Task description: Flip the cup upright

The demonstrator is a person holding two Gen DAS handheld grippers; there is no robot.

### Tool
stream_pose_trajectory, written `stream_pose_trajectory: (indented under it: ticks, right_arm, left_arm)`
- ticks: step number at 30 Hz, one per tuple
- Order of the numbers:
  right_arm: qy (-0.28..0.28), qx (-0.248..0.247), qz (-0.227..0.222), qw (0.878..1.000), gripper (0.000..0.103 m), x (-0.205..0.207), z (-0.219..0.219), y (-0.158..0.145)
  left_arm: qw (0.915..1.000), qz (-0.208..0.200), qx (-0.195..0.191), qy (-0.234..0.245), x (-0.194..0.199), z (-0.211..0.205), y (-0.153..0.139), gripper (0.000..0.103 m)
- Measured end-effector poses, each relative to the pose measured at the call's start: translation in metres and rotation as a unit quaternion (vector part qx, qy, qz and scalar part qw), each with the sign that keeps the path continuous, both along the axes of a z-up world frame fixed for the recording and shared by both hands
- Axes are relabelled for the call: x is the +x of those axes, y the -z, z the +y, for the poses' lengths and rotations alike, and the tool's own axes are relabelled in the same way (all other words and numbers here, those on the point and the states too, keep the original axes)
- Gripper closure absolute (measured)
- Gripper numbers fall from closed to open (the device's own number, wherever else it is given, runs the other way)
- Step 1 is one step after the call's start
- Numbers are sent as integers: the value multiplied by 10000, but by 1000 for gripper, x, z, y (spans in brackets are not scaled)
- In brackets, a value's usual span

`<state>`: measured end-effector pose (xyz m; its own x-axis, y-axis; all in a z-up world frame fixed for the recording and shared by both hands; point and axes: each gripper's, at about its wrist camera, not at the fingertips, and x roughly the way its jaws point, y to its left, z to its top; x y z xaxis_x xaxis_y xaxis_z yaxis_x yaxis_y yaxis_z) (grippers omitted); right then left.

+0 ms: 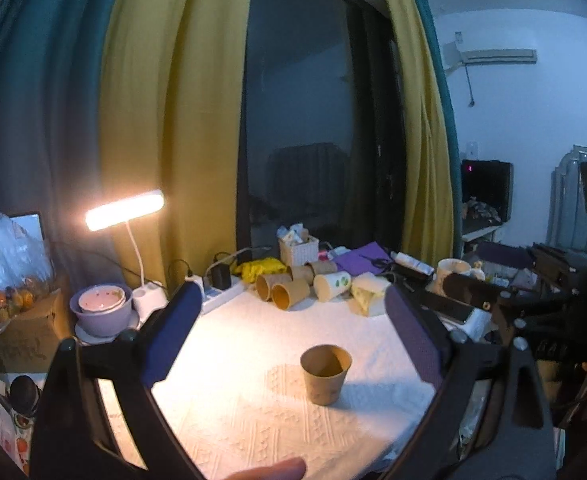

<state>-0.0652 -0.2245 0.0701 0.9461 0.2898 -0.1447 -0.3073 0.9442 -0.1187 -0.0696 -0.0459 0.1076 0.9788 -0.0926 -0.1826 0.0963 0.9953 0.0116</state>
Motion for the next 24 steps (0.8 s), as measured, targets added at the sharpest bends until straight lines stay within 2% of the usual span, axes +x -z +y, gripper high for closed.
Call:
stream_pose_trajectory:
  ticks: [3, 9, 17, 24]
  right_arm:
    - [49, 37, -75, 10000, 25, -3, -2, -5]
    - [118, 25, -195, 9997, 25, -7, -2, -10]
    - [138, 7, -78, 9999, 25, -1, -1, -5]
    - [140, -1, -16, 9999, 25, 2, -2, -3]
  left_arm:
    - [9999, -124, 28, -89, -3, 0, -1, 9]
    - [9996, -56, -150, -213, 1, 9, 2, 9]
    - [9989, 180, -362, -229, 10, 18, 12, 9]
    - [9985, 144, -408, -331, 12, 20, 15, 9]
